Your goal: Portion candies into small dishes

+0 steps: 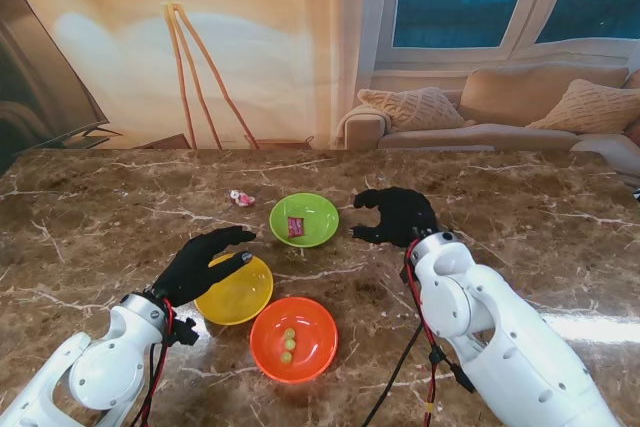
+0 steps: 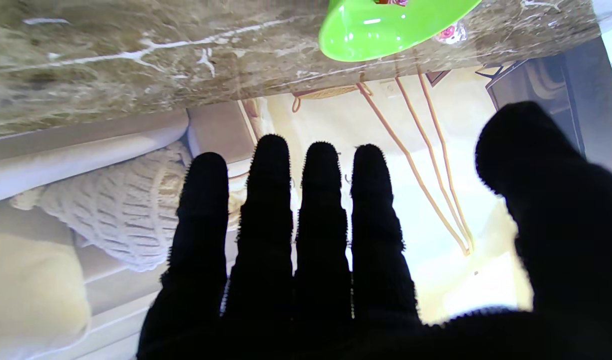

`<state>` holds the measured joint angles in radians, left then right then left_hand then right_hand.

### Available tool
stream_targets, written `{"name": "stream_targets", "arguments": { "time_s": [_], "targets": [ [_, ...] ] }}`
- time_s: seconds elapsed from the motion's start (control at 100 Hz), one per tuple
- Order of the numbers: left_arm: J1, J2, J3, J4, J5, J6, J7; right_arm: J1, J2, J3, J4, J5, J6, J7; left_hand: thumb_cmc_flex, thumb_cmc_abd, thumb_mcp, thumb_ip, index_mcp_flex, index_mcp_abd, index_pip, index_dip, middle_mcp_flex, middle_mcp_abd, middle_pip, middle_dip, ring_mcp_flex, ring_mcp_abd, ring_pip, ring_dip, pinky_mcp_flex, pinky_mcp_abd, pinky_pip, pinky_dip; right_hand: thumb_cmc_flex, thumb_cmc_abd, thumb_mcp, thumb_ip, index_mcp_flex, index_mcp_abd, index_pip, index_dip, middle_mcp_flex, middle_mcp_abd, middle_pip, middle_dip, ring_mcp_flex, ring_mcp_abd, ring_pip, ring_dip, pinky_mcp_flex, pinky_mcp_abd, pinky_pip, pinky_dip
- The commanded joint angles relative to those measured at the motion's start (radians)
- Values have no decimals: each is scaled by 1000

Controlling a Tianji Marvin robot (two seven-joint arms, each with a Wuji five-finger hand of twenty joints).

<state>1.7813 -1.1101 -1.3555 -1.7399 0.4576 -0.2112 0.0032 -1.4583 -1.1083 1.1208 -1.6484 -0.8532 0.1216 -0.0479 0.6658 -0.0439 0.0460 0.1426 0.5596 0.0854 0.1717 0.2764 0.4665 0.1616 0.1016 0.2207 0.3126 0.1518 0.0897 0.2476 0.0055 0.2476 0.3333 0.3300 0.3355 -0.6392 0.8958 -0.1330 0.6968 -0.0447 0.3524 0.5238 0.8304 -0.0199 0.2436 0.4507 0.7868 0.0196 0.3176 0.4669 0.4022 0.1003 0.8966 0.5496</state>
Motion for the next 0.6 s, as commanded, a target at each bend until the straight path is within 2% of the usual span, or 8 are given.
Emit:
{"name": "stream_targets", "arguments": {
  "time_s": [0.0, 0.21, 0.38, 0.59],
  "targets": [
    [3, 0, 5, 5, -1, 1, 0, -59, 12, 14, -5, 1, -4, -7, -14, 49, -23, -18, -14, -7, -8, 4, -33, -4, -14, -17, -20, -23, -18, -12, 6, -3, -30, 11, -35, 23, -33, 34, -27, -13, -19, -13, -24, -2, -29, -29, -38, -7, -35, -49, -16, -8, -33, -35],
    [-3, 0, 13, 10, -4, 0, -2, -214, 6, 112, -54, -1, -23, -82, -15, 49, -23, -18, -16, -2, -11, 2, -34, -5, -14, -18, -19, -23, -18, -12, 6, -5, -28, 12, -38, 94, -154, 68, -44, -11, -41, -32, -44, 5, -63, -83, -63, -24, -100, -117, -25, -45, -87, -95],
    [-12, 1, 30, 15, -5, 0, -7, -286, -9, 144, -60, 24, -3, -157, -16, 48, -23, -18, -17, -1, -12, 1, -34, -5, -12, -17, -20, -24, -18, -12, 5, -5, -26, 12, -57, 114, -155, 81, -55, -6, -49, -44, -57, 11, -75, -110, -83, -37, -128, -158, -30, -75, -119, -151],
    [-26, 0, 50, 23, -7, 6, -5, -345, -24, 163, -69, 54, -3, -231, -15, 48, -22, -18, -16, -1, -13, 1, -34, -7, -12, -18, -19, -23, -17, -12, 4, -5, -23, 11, -74, 129, -158, 86, -65, -4, -56, -51, -76, 16, -83, -123, -103, -40, -139, -176, -51, -89, -141, -183]
  ]
}}
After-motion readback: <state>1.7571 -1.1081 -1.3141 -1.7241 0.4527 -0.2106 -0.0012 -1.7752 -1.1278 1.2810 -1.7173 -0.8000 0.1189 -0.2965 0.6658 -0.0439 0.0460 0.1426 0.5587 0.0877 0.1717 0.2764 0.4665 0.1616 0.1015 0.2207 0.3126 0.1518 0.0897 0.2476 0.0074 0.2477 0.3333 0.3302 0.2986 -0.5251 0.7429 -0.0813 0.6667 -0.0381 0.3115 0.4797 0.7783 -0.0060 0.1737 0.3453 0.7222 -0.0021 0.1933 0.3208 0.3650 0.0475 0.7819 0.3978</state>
